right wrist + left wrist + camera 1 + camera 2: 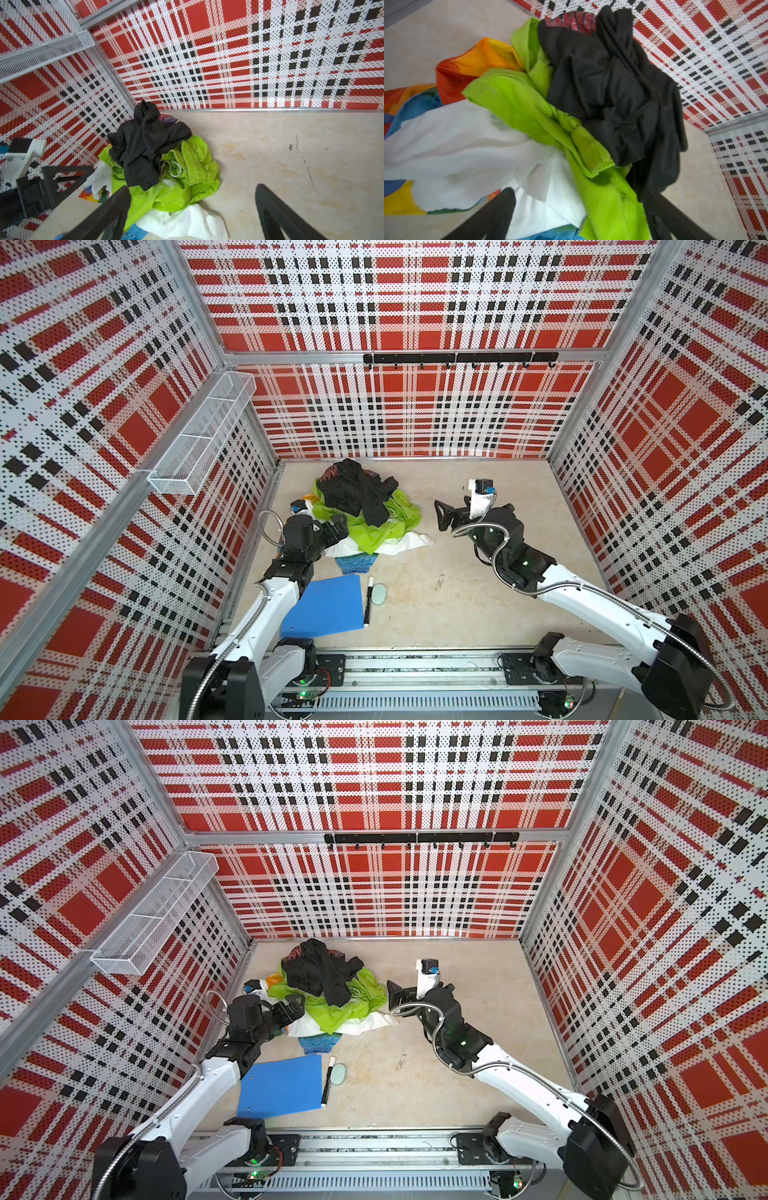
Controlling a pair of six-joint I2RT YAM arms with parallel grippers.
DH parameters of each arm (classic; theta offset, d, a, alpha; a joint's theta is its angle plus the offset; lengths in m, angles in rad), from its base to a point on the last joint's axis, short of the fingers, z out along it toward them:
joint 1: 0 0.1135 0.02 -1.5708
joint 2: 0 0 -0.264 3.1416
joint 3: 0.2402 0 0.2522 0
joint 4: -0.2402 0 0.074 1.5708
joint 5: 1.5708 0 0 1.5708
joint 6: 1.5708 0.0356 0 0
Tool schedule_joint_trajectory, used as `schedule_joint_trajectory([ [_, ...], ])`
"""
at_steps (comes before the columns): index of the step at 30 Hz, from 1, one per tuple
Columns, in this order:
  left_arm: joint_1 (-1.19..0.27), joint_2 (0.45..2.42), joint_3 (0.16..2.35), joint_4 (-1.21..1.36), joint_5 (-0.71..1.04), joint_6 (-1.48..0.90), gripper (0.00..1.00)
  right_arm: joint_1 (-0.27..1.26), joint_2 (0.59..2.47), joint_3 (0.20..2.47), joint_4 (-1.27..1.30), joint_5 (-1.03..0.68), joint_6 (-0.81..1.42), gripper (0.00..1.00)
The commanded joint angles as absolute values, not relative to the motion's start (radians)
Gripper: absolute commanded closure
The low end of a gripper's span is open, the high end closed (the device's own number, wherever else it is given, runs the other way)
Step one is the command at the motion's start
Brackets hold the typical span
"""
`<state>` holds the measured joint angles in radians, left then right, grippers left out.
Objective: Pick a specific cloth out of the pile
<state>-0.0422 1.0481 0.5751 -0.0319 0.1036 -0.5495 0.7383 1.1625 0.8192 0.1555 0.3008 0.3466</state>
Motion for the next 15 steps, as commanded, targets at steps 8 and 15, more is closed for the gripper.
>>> schedule_joint_trajectory([
  [8,0.059,1.185,0.586,-0.048,0.235,-0.538,0.12,0.752,1.182,0.85,0.126,0.362,0.36,0.0],
  [15,0.057,1.281,0.61,-0.042,0.212,-0.528,0.25,0.752,1.148,0.828,0.1,0.407,0.363,0.0],
])
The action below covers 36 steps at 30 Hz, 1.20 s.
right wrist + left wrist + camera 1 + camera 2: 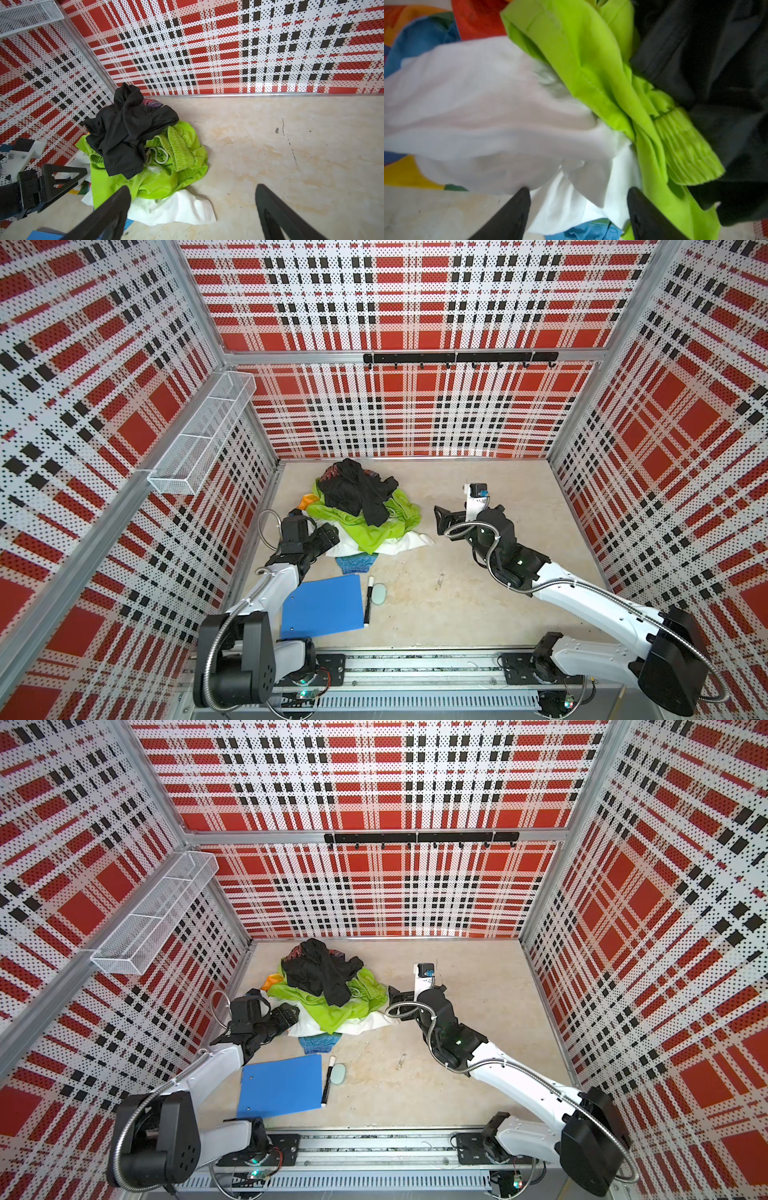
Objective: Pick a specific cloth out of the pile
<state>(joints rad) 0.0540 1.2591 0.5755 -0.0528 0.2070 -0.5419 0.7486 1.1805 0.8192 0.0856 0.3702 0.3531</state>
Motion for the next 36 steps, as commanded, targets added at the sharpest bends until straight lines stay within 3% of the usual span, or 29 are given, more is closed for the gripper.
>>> schedule_joint_trajectory([
  [1,0.054,1.292,0.616,-0.043,0.211,-0.527,0.26,0.752,1.142,0.825,0.099,0.414,0.364,0.0],
  [11,-0.016,1.378,0.663,-0.034,0.16,-0.531,0.35,0.752,1.129,0.817,0.084,0.431,0.376,0.0],
  [14,-0.036,1.398,0.674,-0.039,0.131,-0.532,0.42,0.752,1.124,0.813,0.084,0.437,0.379,0.0],
  [22,-0.085,1.453,0.693,-0.044,0.092,-0.537,0.44,0.75,1.112,0.798,0.077,0.453,0.394,0.0],
  [27,-0.107,1.483,0.699,-0.032,0.088,-0.545,0.56,0.752,1.108,0.793,0.075,0.452,0.402,0.0],
  [36,-0.113,1.444,0.71,-0.055,0.068,-0.55,0.95,0.751,1.097,0.781,0.07,0.463,0.407,0.0],
])
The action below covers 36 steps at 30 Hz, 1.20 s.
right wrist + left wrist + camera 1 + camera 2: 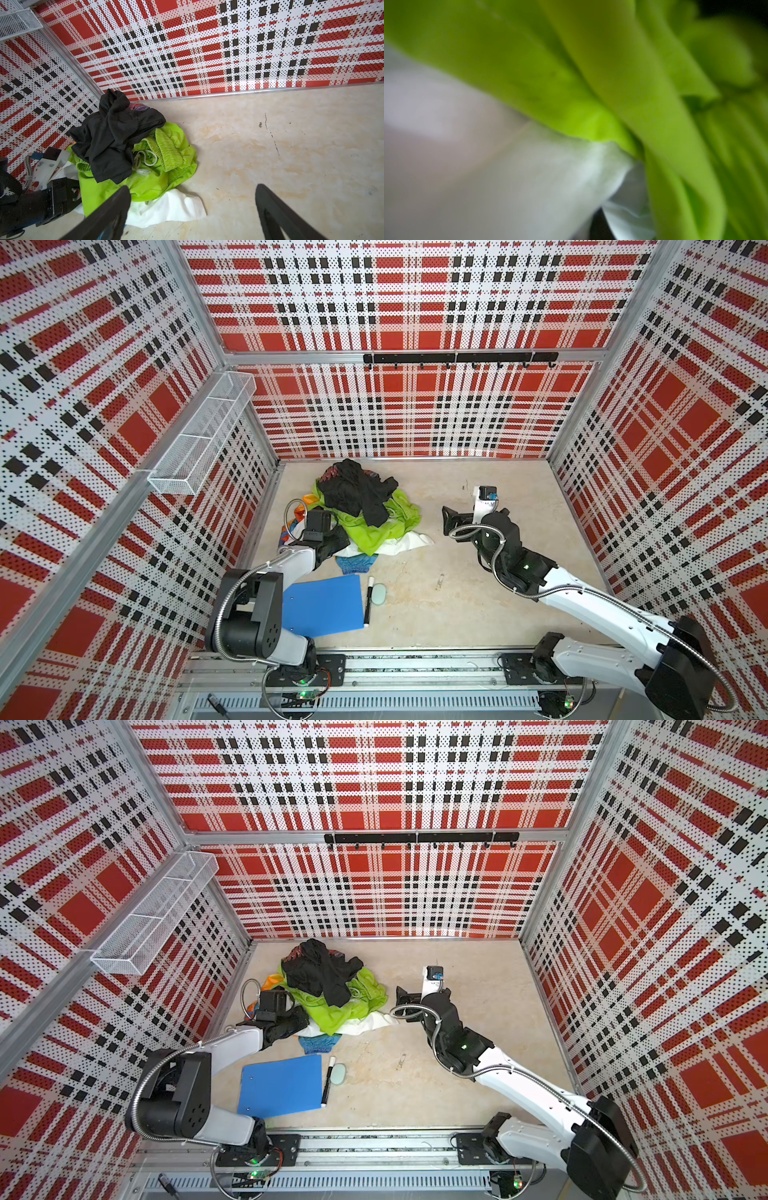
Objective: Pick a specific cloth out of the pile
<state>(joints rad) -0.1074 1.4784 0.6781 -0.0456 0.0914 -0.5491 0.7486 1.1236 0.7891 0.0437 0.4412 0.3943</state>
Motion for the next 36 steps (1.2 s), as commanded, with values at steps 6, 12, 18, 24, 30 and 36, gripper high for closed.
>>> schedule_joint_trajectory([
  [6,-0.088,1.334,0.723,-0.138,0.05,-0.535,1.0,0.751,1.109,0.786,0.066,0.465,0.407,0.0],
  [12,-0.029,1.195,0.727,-0.182,0.115,-0.533,1.0,0.751,1.132,0.792,0.072,0.456,0.408,0.0],
  [18,0.006,1.086,0.768,-0.22,0.153,-0.533,1.0,0.751,1.171,0.802,0.075,0.422,0.411,0.0],
  [24,0.009,1.06,0.806,-0.226,0.191,-0.533,1.0,0.751,1.239,0.83,0.072,0.343,0.402,0.0],
  [30,0.008,1.055,0.845,-0.209,0.223,-0.533,1.0,0.753,1.264,0.832,0.076,0.324,0.408,0.0],
  [36,0.008,1.039,0.888,-0.213,0.229,-0.53,1.0,0.752,1.265,0.829,0.074,0.335,0.407,0.0],
])
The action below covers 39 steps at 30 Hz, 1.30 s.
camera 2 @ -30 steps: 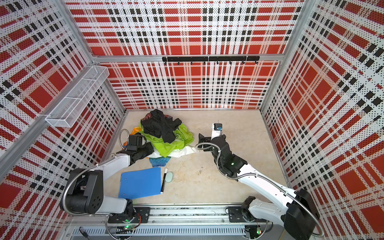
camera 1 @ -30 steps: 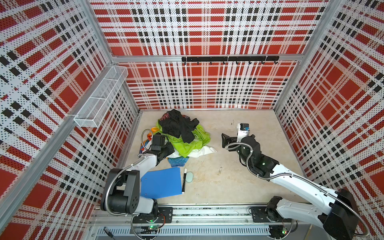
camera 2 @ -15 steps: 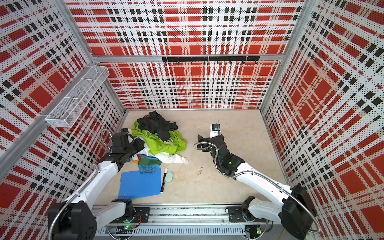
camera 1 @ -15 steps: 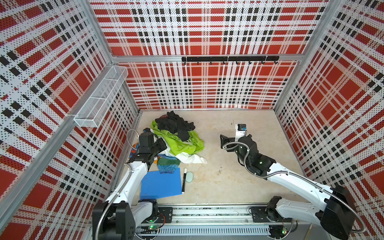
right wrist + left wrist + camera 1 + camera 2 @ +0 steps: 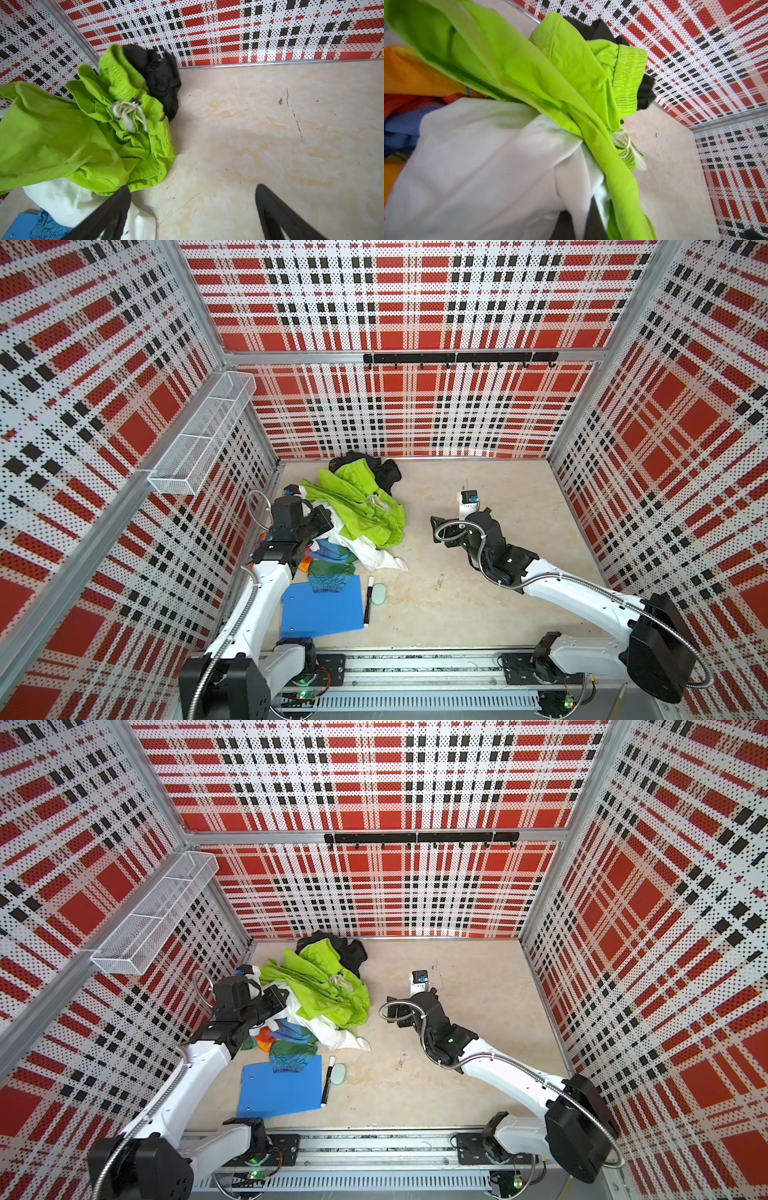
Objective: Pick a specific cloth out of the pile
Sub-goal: 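Close the left gripper on the white shirt and lift it from the pile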
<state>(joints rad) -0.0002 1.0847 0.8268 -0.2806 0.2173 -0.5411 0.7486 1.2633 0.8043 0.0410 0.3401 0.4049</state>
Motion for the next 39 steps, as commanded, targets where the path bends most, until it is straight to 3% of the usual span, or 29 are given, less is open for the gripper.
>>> schedule_joint_trajectory([
  [1,0.008,1.033,0.895,-0.217,0.222,-0.53,1.0,0.752,1.267,0.83,0.074,0.336,0.407,0.0],
  [11,0.011,0.983,0.933,-0.268,0.206,-0.515,1.0,0.752,1.297,0.839,0.076,0.312,0.411,0.0],
  [32,0.031,1.061,1.097,-0.256,0.305,-0.47,1.0,0.752,1.298,0.859,0.061,0.311,0.393,0.0],
  [39,0.036,1.014,1.134,-0.238,0.247,-0.476,1.0,0.751,1.288,0.852,0.068,0.311,0.396,0.0],
])
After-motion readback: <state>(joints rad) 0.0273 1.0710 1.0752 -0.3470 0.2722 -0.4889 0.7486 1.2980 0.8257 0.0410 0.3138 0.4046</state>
